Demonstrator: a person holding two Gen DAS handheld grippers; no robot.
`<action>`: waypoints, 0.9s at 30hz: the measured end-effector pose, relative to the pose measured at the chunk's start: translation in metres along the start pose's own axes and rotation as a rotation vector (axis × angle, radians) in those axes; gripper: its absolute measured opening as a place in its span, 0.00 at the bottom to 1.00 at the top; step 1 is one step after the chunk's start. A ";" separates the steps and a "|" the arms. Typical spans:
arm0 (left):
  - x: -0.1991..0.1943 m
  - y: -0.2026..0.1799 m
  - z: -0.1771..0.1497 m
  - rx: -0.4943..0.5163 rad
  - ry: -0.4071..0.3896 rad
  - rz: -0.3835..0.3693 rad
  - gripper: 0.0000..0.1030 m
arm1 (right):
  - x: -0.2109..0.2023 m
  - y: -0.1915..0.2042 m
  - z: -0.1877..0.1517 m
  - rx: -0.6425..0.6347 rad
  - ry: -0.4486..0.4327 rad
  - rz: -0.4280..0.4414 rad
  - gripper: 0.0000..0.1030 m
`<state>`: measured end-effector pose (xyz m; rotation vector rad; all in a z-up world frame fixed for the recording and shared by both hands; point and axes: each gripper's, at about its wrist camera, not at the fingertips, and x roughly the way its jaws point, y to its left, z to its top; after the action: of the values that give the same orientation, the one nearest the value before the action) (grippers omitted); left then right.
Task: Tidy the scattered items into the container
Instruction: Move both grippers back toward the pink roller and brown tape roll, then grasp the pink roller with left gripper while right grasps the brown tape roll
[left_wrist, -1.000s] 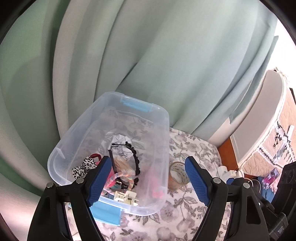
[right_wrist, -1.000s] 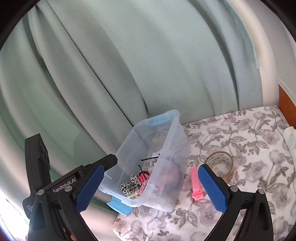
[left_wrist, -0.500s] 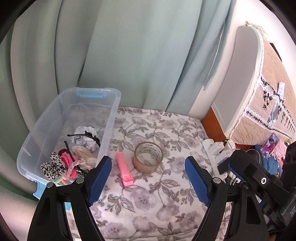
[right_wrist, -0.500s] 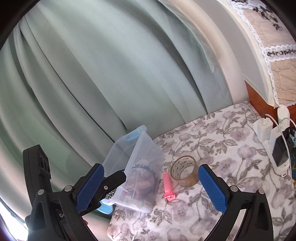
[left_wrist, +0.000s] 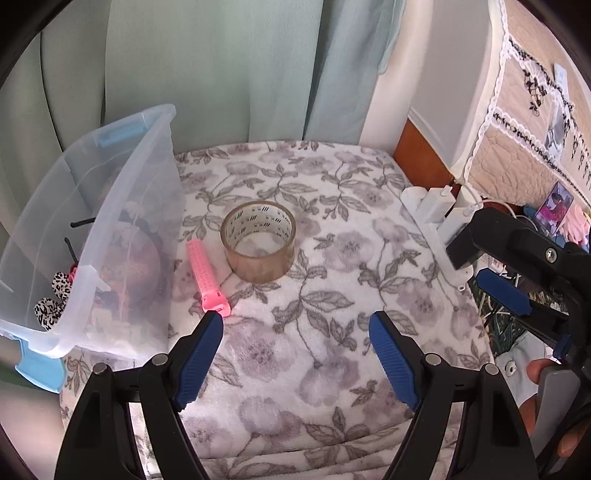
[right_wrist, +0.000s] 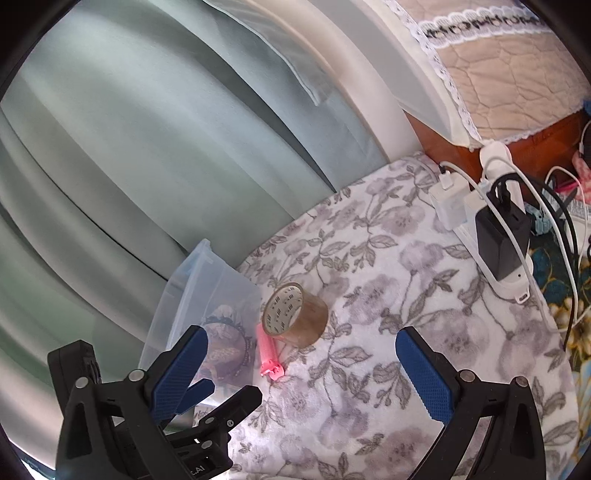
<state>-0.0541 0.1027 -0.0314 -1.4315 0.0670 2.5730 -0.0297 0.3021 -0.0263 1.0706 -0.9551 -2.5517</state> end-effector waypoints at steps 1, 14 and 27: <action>0.005 0.003 -0.001 -0.006 0.010 0.012 0.80 | 0.004 -0.003 -0.001 0.008 0.010 -0.005 1.00; 0.068 0.029 -0.008 -0.049 0.077 0.192 0.65 | 0.056 -0.020 -0.019 0.007 0.151 0.003 1.00; 0.107 0.060 0.005 -0.142 0.093 0.293 0.49 | 0.133 -0.003 0.001 -0.085 0.223 -0.017 1.00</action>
<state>-0.1243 0.0608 -0.1227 -1.7072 0.1175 2.7898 -0.1248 0.2489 -0.1026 1.3086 -0.7762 -2.3982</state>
